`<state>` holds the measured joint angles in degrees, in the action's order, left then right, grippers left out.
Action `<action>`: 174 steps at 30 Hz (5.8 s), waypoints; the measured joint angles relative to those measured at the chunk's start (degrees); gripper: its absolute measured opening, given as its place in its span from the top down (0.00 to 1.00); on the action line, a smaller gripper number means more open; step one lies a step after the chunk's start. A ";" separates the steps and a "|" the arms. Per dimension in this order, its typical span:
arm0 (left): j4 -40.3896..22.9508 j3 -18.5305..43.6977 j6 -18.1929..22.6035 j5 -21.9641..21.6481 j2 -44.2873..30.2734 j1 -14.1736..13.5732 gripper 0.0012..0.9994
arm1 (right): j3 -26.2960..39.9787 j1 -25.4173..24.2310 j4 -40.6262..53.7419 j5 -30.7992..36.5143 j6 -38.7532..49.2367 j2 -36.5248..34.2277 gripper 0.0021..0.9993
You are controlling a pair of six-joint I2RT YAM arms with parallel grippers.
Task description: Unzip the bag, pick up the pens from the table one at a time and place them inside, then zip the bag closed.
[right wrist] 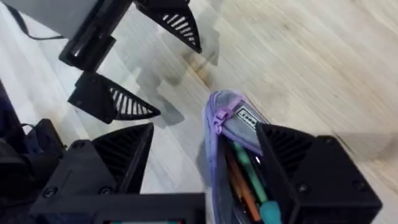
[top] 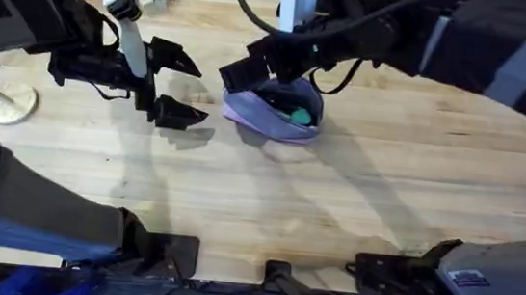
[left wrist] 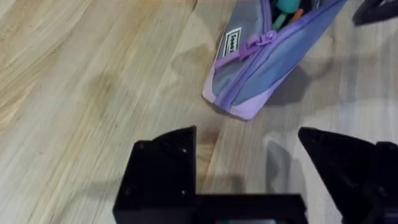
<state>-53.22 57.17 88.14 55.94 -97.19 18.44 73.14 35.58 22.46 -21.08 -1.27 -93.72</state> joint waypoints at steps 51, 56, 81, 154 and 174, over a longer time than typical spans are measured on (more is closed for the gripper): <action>-0.56 0.00 0.01 1.30 0.00 0.00 0.01 | 0.00 0.21 -7.68 -1.27 -6.24 -11.51 0.81; -0.56 0.00 0.00 1.29 0.00 -0.01 0.01 | 0.00 0.30 -7.70 -1.27 -6.26 -11.51 0.96; -1.00 0.00 0.00 3.97 0.00 -0.02 0.01 | -0.02 0.25 -1.61 -0.15 -4.07 -3.25 0.97; 2.63 0.66 -2.40 13.33 0.00 -14.08 0.96 | 0.00 -2.16 11.17 5.91 6.90 2.59 0.97; 2.63 0.66 -2.45 9.97 -0.02 -13.35 0.96 | 0.15 -12.30 21.10 12.73 8.19 3.03 0.97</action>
<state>-50.59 57.82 85.69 65.91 -97.21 5.08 73.30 23.28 43.57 -8.35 6.92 -90.70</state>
